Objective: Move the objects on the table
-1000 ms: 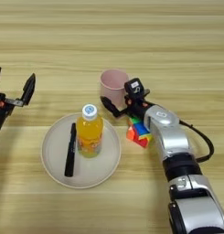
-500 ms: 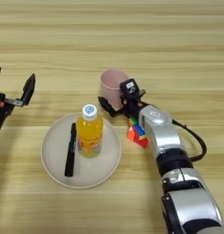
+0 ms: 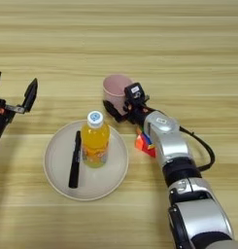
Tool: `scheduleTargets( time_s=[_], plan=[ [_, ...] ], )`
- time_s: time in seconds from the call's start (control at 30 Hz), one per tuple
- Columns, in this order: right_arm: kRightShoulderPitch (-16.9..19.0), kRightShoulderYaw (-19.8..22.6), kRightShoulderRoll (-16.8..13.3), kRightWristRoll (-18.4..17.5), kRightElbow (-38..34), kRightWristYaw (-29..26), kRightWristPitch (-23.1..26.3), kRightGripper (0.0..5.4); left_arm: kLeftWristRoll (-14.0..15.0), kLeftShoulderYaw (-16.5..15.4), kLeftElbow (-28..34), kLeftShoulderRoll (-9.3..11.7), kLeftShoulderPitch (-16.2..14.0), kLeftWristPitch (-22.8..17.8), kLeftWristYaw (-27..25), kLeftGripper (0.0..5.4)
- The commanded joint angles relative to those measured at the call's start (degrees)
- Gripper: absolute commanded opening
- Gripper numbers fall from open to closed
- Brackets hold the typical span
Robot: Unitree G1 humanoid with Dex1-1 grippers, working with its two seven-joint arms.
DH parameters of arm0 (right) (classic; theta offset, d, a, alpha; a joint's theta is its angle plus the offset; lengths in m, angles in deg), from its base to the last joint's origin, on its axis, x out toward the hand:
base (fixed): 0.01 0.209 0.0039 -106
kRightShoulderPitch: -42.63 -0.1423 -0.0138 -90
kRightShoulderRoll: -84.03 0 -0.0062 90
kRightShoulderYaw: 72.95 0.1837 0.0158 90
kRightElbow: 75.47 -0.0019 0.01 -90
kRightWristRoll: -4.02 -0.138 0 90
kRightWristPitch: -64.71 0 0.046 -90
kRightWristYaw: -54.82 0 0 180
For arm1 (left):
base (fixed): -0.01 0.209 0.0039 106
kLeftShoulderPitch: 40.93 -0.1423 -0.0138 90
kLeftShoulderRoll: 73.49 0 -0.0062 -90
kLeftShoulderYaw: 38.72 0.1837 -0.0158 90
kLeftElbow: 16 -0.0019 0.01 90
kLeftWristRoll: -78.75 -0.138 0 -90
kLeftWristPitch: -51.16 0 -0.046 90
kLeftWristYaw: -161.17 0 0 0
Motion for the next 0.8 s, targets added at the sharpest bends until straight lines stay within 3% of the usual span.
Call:
scheduleTargets(
  time_s=[0.03,0.53,0.8],
  plan=[
    [-0.9,0.5,-0.3,0.0,0.0,-0.5,-0.5,4.24,-0.6,0.4,0.0,0.0,-0.3,0.3,0.1,5.4],
    [-0.7,1.8,-1.2,-0.5,-1.6,-1.4,-0.7,4.23,-0.7,0.5,-0.3,-0.2,0.0,0.3,0.2,5.4],
    [0.3,2.3,-1.4,-1.3,-7.1,-2.5,-0.1,4.23,-0.8,0.6,-0.6,-0.2,0.3,0.4,0.2,5.4]
  ],
)
